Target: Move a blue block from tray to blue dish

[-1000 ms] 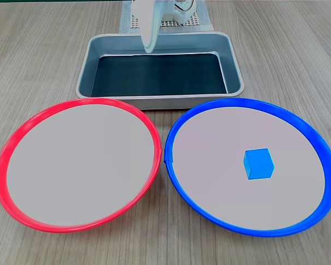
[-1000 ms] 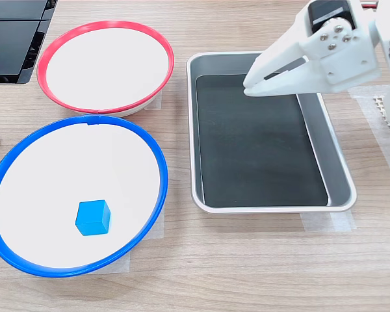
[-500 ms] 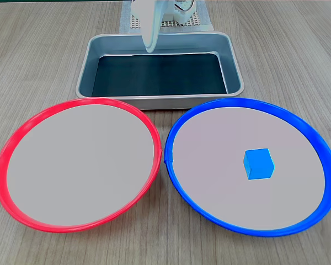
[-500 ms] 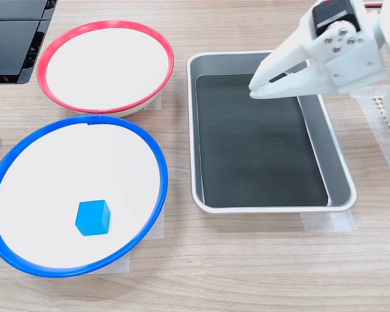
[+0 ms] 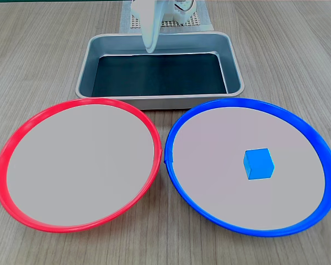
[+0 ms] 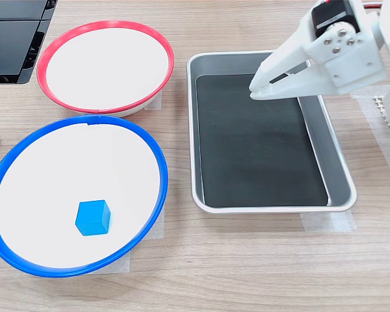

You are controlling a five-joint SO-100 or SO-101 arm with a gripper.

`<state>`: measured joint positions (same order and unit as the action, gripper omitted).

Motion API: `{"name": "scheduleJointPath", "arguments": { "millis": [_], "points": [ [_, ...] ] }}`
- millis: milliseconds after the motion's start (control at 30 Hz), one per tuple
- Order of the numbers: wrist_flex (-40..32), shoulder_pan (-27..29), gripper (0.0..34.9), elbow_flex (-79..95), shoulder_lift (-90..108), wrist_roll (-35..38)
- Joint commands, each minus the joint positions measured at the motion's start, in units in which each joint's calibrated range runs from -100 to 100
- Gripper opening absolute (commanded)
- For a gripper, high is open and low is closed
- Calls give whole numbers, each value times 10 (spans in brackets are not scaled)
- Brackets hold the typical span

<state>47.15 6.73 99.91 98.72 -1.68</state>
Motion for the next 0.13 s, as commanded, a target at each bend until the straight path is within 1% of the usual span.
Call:
{"name": "scheduleJointPath", "arguments": {
  "millis": [0, 100],
  "points": [
    [2, 0, 4, 1, 3, 2],
    [2, 0, 4, 1, 3, 2]
  ]
}}
